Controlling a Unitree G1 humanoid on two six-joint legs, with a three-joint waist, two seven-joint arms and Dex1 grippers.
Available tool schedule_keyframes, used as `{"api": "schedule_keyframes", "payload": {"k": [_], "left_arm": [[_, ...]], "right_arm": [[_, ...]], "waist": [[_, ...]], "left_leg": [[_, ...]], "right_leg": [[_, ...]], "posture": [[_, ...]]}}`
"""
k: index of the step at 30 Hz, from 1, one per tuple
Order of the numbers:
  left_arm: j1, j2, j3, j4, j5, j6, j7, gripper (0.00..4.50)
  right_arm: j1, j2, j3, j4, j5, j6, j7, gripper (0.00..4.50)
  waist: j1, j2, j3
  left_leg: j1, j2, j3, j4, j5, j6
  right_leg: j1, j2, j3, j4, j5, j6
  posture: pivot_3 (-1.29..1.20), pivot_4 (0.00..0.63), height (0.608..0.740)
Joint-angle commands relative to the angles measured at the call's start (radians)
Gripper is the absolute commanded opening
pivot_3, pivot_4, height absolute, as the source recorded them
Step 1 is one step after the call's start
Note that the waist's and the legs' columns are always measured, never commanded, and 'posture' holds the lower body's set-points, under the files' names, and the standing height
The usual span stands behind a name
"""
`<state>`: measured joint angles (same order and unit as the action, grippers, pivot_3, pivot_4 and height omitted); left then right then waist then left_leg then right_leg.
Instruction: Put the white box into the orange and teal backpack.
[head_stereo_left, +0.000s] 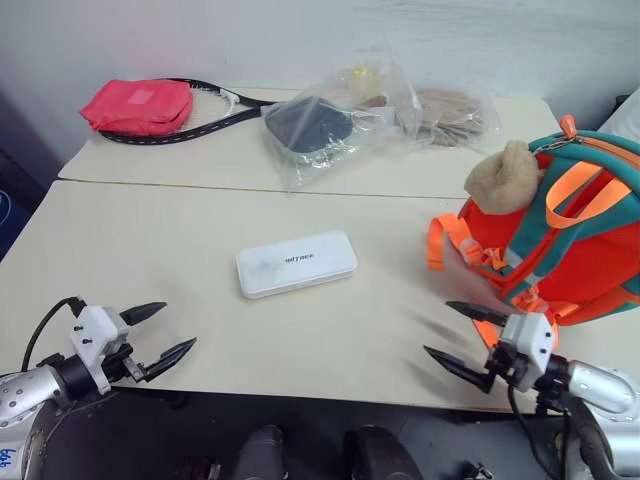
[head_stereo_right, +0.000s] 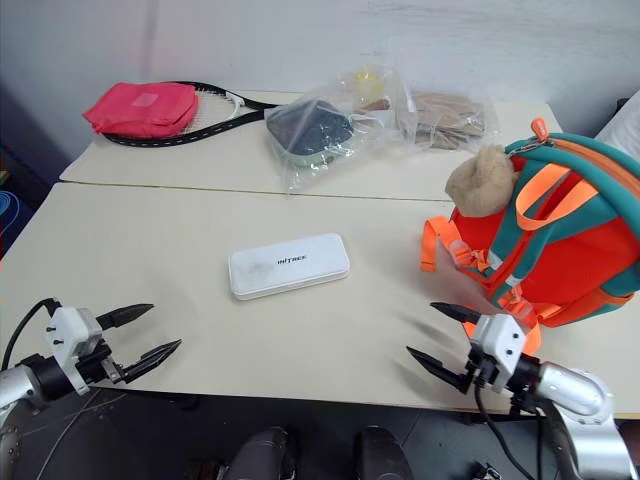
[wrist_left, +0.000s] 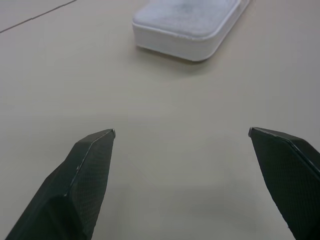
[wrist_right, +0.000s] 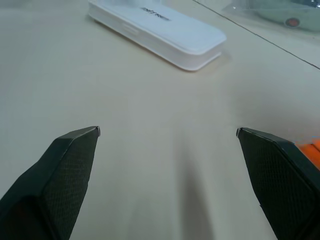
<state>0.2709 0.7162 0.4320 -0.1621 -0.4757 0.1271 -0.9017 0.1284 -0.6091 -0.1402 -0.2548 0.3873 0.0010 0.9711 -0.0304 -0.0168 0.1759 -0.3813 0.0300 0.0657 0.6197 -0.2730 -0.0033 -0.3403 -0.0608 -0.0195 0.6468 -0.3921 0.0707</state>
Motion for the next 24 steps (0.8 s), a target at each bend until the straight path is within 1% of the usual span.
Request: {"api": "schedule_keyframes", "payload": {"k": [1,3,4,6,8,10,13,14,15,19,22,24], "left_arm": [[-0.056,-0.002,0.002,-0.093,-0.075,0.105,0.049,4.5],[-0.114,-0.014,-0.035,-0.101,-0.022,0.193,0.164,4.12],[-0.143,-0.021,-0.054,-0.087,0.045,0.233,0.252,3.92],[-0.189,-0.06,-0.06,-0.081,0.094,0.265,0.366,3.25],[-0.248,-0.15,-0.076,-0.11,0.095,0.326,0.494,2.63],[-0.287,-0.207,-0.102,-0.12,0.117,0.363,0.563,2.03],[-0.33,-0.262,-0.14,-0.103,0.138,0.362,0.602,1.17],[-0.35,-0.284,-0.147,-0.094,0.131,0.374,0.613,0.83],[-0.37,-0.298,-0.156,-0.082,0.129,0.376,0.616,0.5],[-0.429,-0.309,-0.212,-0.037,0.167,0.381,0.622,0.5],[-0.456,-0.309,-0.238,-0.018,0.173,0.402,0.613,0.5],[-0.467,-0.31,-0.243,-0.01,0.161,0.438,0.607,0.5]], "right_arm": [[-0.13,0.011,0.087,-0.112,-0.029,0.174,-0.112,4.1],[-0.229,0.061,0.153,-0.109,-0.061,0.274,-0.196,3.57],[-0.274,0.093,0.171,-0.091,-0.093,0.315,-0.259,3.22],[-0.322,0.135,0.192,-0.064,-0.128,0.354,-0.327,2.47],[-0.367,0.176,0.236,0.016,-0.23,0.325,-0.413,1.8],[-0.409,0.22,0.27,0.103,-0.328,0.277,-0.51,1.13],[-0.477,0.257,0.284,0.243,-0.376,0.181,-0.543,0.18],[-0.503,0.272,0.28,0.292,-0.377,0.163,-0.55,0.0],[-0.527,0.285,0.279,0.34,-0.384,0.14,-0.557,0.0],[-0.589,0.332,0.3,0.471,-0.398,0.059,-0.55,0.0],[-0.616,0.36,0.307,0.53,-0.374,0.021,-0.492,0.0],[-0.626,0.358,0.314,0.547,-0.365,0.027,-0.447,0.0]], "waist": [[-0.003,0.0,0.0],[-0.002,0.0,0.0],[-0.001,0.0,0.0],[0.001,0.0,0.0],[0.003,0.0,0.0],[0.004,-0.001,-0.001],[0.002,-0.002,-0.001],[0.002,-0.002,-0.001],[0.002,-0.002,-0.001],[-0.001,-0.002,-0.001],[-0.005,-0.002,-0.001],[-0.005,-0.002,-0.001]], "left_leg": [[0.0,0.0,0.0,0.001,0.0,0.0],[0.0,0.0,-0.001,0.002,0.0,0.0],[0.0,0.0,-0.001,0.002,0.0,-0.001],[0.0,0.0,-0.001,0.002,0.0,-0.002],[-0.004,0.0,-0.002,0.004,0.002,-0.005],[-0.009,0.0,-0.002,0.011,0.001,-0.004],[-0.01,-0.002,-0.001,0.013,0.0,-0.002],[-0.01,-0.002,0.0,0.014,0.0,-0.002],[-0.01,-0.002,0.0,0.014,0.0,-0.002],[-0.009,-0.001,0.0,0.013,0.001,-0.004],[-0.008,0.0,0.0,0.012,0.002,-0.005],[-0.009,0.0,0.0,0.012,0.002,-0.005]], "right_leg": [[0.0,0.0,0.0,0.001,0.0,0.0],[0.0,0.0,0.0,0.002,0.0,0.0],[-0.001,0.0,0.0,0.003,0.0,0.0],[-0.003,0.0,0.0,0.006,0.0,0.0],[-0.005,0.001,0.0,0.008,0.0,0.0],[-0.007,0.0,0.0,0.012,0.0,0.0],[-0.007,-0.001,0.001,0.012,0.001,0.002],[-0.006,-0.001,0.001,0.011,0.001,0.002],[-0.006,-0.001,0.001,0.011,0.001,0.002],[-0.006,0.001,0.001,0.011,0.001,0.002],[-0.007,0.002,0.001,0.012,0.001,0.002],[-0.007,0.002,0.001,0.012,0.001,0.002]], "posture": [[0.0,0.15,0.74],[0.0,0.15,0.74],[0.0,0.15,0.74],[0.0,0.15,0.74],[0.0,0.15,0.74],[0.0,0.15,0.74],[0.0,0.15,0.74],[0.0,0.15,0.74],[0.0,0.15,0.74],[0.0,0.15,0.74],[0.0,0.15,0.74],[0.0,0.15,0.74]]}}
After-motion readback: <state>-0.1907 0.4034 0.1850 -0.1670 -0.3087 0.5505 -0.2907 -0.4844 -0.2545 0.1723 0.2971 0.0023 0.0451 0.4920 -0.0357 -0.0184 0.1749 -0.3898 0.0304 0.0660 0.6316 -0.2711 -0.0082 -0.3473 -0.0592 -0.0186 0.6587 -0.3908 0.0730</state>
